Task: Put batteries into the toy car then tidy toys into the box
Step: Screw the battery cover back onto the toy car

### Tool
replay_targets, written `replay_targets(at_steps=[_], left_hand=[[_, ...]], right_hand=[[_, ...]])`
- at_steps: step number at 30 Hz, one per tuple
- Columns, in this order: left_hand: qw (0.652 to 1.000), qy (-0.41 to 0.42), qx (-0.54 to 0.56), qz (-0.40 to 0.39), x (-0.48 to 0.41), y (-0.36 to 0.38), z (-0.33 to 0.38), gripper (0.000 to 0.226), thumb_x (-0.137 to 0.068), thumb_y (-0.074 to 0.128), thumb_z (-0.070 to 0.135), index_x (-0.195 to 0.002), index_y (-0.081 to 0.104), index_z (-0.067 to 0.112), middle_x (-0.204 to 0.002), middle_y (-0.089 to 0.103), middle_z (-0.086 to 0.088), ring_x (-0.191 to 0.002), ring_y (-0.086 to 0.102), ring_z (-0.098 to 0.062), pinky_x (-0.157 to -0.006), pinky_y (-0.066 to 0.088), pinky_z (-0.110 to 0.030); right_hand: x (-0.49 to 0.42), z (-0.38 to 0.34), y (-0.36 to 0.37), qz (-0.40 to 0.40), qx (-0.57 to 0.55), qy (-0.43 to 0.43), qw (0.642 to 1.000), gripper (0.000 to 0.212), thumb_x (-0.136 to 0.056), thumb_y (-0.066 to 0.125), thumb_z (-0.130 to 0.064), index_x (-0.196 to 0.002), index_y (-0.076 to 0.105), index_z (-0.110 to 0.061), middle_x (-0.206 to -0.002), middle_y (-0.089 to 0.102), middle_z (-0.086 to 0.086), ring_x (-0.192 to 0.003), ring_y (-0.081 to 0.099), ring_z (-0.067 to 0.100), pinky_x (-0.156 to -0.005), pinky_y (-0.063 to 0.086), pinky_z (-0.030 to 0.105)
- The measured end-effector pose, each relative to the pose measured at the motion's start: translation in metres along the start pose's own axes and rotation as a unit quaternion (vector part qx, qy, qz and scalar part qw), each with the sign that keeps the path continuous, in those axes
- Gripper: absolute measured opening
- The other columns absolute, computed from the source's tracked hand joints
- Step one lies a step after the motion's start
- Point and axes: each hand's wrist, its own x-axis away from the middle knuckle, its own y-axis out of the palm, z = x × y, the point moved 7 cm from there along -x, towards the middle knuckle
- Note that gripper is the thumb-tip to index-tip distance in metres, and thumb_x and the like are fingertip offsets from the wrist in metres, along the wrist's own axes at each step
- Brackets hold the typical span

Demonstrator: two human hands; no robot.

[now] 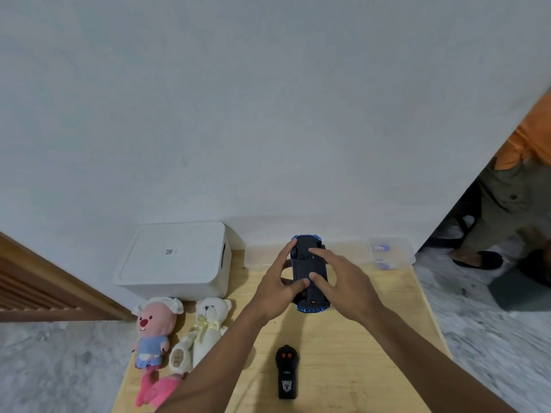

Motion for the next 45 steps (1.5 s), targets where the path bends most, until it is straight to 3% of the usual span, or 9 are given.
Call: replay_targets(at_steps=[5,11,14,16,21,25,33,38,45], left_hand=[[0.997,-0.001,0.07,0.021,0.0,-0.005,0.003,0.058,-0.11,0.044,0.011,-0.151,0.04,0.053,-0.13,0.067,0.014,-0.099,0.072,-0.009,-0.079,0.063,-0.034],[0.993,-0.014,0.118,0.026,0.001,-0.009,0.003,0.049,-0.11,0.048,0.025,-0.151,0.041,0.051,-0.133,0.067,0.009,-0.115,0.07,-0.015,-0.084,0.061,-0.035],[0.993,-0.029,0.109,-0.018,0.002,-0.005,0.003,0.049,-0.113,0.04,0.028,-0.149,0.036,0.062,-0.134,0.069,0.009,-0.122,0.068,-0.015,-0.095,0.06,-0.042],[0.995,-0.024,0.096,-0.018,0.002,-0.007,0.004,0.051,-0.113,0.041,0.028,-0.15,0.033,0.063,-0.128,0.072,0.006,-0.117,0.07,-0.018,-0.088,0.062,-0.039],[0.997,-0.008,0.072,0.013,0.001,-0.008,0.006,0.05,-0.109,0.049,0.033,-0.148,0.038,0.062,-0.122,0.072,0.008,-0.11,0.073,-0.014,-0.077,0.063,-0.033],[0.998,-0.009,0.056,0.015,0.0,-0.004,0.007,0.049,-0.106,0.056,0.035,-0.147,0.043,0.059,-0.12,0.07,0.013,-0.105,0.075,-0.015,-0.076,0.064,-0.032],[0.998,0.014,0.039,0.044,0.002,-0.007,0.004,0.04,-0.109,0.05,0.015,-0.142,0.06,0.035,-0.137,0.059,-0.002,-0.108,0.072,-0.023,-0.081,0.065,-0.043],[0.993,0.011,0.066,0.092,0.004,-0.005,0.0,0.042,-0.103,0.062,0.032,-0.144,0.055,0.041,-0.14,0.051,0.007,-0.118,0.066,-0.02,-0.074,0.065,-0.033],[0.997,-0.022,0.013,0.076,-0.002,0.01,-0.023,0.034,-0.104,0.062,0.029,-0.137,0.063,0.031,-0.13,0.068,0.011,-0.125,0.062,-0.005,-0.096,0.06,-0.049]], right_hand=[[-0.003,0.003,0.005,-0.03,-0.063,0.017,0.997,0.047,-0.098,0.053,-0.05,-0.138,0.034,-0.065,-0.106,0.068,-0.017,-0.097,0.068,0.007,-0.074,0.052,0.02],[0.0,-0.007,0.005,-0.053,-0.189,0.002,0.981,0.046,-0.099,0.058,-0.043,-0.139,0.041,-0.06,-0.112,0.072,-0.021,-0.113,0.065,0.001,-0.089,0.057,0.031],[0.001,-0.009,0.005,-0.067,-0.174,-0.002,0.982,0.047,-0.099,0.058,-0.044,-0.138,0.039,-0.062,-0.114,0.07,-0.028,-0.114,0.063,-0.003,-0.09,0.054,0.028],[0.001,-0.011,0.002,-0.065,-0.135,-0.009,0.989,0.047,-0.099,0.055,-0.049,-0.138,0.036,-0.065,-0.121,0.065,-0.032,-0.119,0.059,-0.002,-0.092,0.049,0.024],[-0.004,-0.013,-0.004,-0.033,-0.009,-0.038,0.999,0.045,-0.099,0.045,-0.053,-0.141,0.031,-0.062,-0.132,0.061,-0.016,-0.119,0.059,0.008,-0.086,0.041,0.025],[-0.007,-0.013,-0.002,-0.051,-0.05,-0.015,0.997,0.043,-0.099,0.049,-0.053,-0.137,0.034,-0.065,-0.12,0.072,-0.012,-0.108,0.069,0.009,-0.072,0.044,0.014],[-0.006,-0.006,0.0,-0.057,-0.177,0.032,0.982,0.049,-0.098,0.061,-0.041,-0.136,0.038,-0.062,-0.115,0.071,-0.007,-0.095,0.073,0.009,-0.081,0.063,0.037],[-0.003,0.004,-0.001,-0.047,-0.274,0.054,0.959,0.038,-0.102,0.06,-0.031,-0.131,0.05,-0.054,-0.107,0.075,0.002,-0.09,0.076,0.017,-0.072,0.064,0.037],[0.015,0.038,0.013,-0.068,-0.218,0.088,0.97,0.037,-0.096,0.062,-0.043,-0.124,0.049,-0.062,-0.113,0.069,-0.01,-0.107,0.067,0.005,-0.079,0.057,0.027]])
